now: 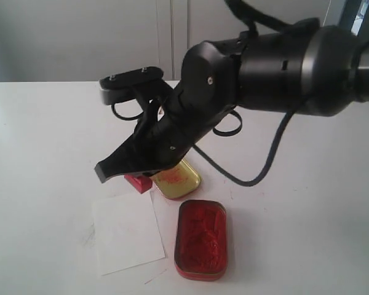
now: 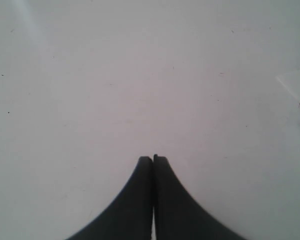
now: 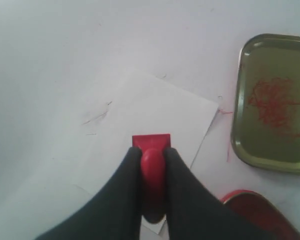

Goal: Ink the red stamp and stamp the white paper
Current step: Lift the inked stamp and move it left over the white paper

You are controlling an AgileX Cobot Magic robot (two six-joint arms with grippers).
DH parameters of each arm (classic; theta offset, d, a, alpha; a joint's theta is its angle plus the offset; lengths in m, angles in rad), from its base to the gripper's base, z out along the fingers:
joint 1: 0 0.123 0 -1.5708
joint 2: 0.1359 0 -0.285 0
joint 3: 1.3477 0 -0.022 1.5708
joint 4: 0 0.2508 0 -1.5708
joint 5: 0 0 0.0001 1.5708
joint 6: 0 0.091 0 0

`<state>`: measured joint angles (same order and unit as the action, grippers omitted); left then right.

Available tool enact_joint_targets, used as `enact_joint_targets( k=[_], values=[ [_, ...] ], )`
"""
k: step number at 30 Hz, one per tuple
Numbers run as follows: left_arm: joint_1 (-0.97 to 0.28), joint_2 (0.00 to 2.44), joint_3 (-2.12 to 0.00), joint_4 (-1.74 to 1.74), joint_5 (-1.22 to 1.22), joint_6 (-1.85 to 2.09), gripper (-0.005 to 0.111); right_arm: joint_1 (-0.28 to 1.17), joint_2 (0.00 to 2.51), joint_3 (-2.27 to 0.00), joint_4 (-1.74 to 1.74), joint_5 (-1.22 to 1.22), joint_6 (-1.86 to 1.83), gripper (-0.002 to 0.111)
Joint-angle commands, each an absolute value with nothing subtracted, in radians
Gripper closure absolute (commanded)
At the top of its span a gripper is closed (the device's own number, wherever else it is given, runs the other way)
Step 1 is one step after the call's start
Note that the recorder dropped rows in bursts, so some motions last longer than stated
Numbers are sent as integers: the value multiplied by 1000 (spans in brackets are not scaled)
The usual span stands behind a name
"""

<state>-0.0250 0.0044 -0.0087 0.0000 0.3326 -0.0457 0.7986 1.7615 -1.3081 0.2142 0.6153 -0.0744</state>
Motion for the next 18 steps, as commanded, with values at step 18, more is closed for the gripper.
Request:
enact_joint_targets(
  k=[18],
  values=[
    [-23, 0, 0, 0, 337, -48, 107, 907, 1947, -1316, 93, 495, -82, 108]
  ],
)
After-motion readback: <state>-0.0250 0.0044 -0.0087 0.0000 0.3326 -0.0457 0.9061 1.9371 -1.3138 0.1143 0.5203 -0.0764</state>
